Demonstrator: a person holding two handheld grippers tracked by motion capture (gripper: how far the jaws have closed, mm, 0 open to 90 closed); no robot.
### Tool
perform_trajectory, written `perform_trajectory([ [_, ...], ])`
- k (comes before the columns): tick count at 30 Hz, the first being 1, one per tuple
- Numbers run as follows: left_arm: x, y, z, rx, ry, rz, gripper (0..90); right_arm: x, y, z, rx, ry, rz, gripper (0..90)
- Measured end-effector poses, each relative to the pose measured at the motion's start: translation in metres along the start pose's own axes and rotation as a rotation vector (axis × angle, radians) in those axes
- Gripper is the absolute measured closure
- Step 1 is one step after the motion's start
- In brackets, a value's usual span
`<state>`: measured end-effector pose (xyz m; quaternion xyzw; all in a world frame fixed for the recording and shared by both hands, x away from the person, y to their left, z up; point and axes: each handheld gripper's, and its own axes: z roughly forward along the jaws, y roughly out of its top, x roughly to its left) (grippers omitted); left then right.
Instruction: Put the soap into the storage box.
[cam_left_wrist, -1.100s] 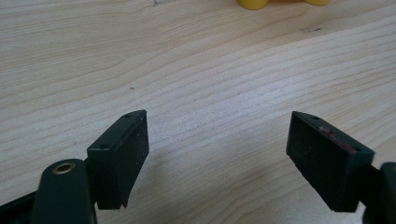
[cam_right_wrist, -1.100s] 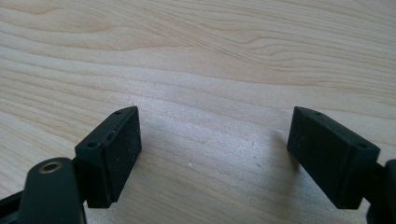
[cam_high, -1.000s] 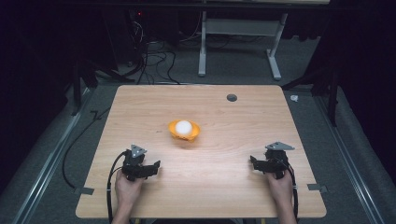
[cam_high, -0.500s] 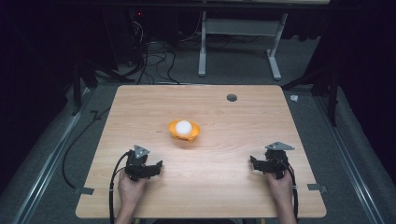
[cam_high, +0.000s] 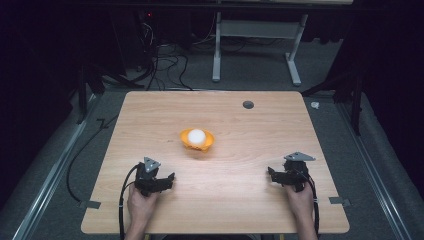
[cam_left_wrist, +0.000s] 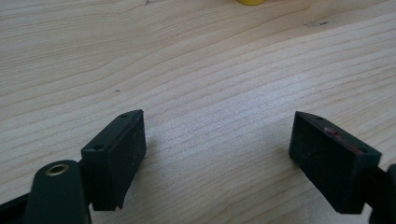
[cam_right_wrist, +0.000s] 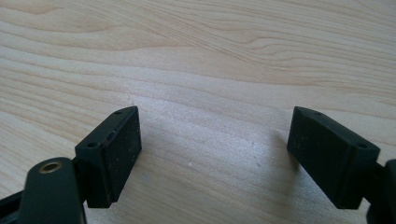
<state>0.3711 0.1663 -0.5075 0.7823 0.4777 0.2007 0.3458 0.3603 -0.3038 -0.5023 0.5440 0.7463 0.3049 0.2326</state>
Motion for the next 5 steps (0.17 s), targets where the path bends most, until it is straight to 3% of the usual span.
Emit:
perform_trajectory([
  [5, 0.0, 0.0, 0.0, 0.0, 0.0, 0.0, 19.2, 0.0, 0.0, 0.0, 0.0, 0.0, 0.0, 18.4],
])
